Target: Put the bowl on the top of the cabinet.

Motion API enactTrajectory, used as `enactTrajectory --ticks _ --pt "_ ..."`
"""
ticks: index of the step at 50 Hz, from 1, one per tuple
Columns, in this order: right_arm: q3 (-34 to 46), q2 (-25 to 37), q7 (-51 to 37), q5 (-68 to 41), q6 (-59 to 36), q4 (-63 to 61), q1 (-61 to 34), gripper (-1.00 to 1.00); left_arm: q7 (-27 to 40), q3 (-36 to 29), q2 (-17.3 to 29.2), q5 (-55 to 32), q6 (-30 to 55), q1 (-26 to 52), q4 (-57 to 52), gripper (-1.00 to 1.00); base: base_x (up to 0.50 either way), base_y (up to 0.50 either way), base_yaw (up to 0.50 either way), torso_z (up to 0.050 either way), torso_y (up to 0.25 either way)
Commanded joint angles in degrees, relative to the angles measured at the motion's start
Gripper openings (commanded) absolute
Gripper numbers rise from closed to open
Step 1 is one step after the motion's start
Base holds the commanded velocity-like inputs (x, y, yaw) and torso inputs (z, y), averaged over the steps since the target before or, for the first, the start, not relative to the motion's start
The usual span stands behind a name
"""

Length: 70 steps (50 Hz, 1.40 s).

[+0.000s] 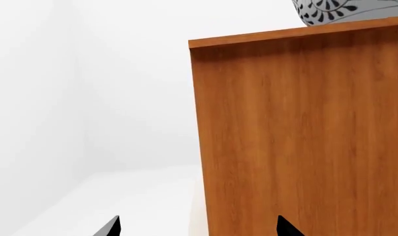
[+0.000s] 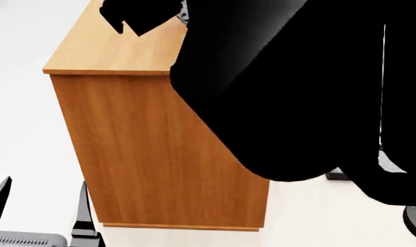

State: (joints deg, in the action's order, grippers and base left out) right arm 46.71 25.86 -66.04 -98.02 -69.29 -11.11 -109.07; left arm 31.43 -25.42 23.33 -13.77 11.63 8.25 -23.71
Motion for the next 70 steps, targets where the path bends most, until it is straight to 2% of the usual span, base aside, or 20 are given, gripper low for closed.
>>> enactTrajectory --ticks 1,8,15,25,33,49,62,70 --pt "-2.73 7.53 -5.72 -4.56 1.35 -7.98 3.25 1.0 0.16 -0.14 0.06 -0.01 0.07 0.06 -0.26 1.0 0.0 0.0 0.0 0.0 0.0" --pt "-5.09 13.17 -10.21 -9.29 4.95 -16.95 8.68 1.0 0.29 -0.12 0.16 -0.07 0.11 0.0 -0.46 1.0 0.0 0.0 0.0 0.0 0.0" --pt "-7.32 17.78 -11.16 -8.74 8.34 -24.26 15.34 1.0 0.47 -0.23 0.24 0.01 0.28 0.01 -0.9 1.0 0.0 0.0 0.0 0.0 0.0" --pt "-9.52 22.97 -7.53 -1.52 12.76 -29.75 27.31 1.0 0.65 -0.21 0.46 -0.07 0.31 -0.18 -1.3 1.0 0.0 0.0 0.0 0.0 0.0" --pt "-10.11 26.92 0.07 11.1 19.07 -30.75 41.99 1.0 0.96 -0.04 0.57 -0.11 0.66 0.0 -1.55 1.0 0.0 0.0 0.0 0.0 0.0" --pt "-7.67 29.35 9.3 29.69 32.9 -27.14 63.25 1.0 1.23 -0.23 0.65 -0.12 1.34 0.37 -1.8 1.0 0.0 0.0 0.0 0.0 0.0" --pt "-5.39 26.49 15.2 37.25 41.88 -18.06 72.93 1.0 1.33 -0.45 0.44 -0.04 1.09 0.6 -1.2 1.0 0.0 0.0 0.0 0.0 0.0" --pt "-4.58 25.09 16.63 39.0 43.49 -15.01 74.54 1.0 1.29 -0.72 0.31 0.11 0.68 0.56 -0.53 1.0 0.0 0.0 0.0 0.0 0.0"
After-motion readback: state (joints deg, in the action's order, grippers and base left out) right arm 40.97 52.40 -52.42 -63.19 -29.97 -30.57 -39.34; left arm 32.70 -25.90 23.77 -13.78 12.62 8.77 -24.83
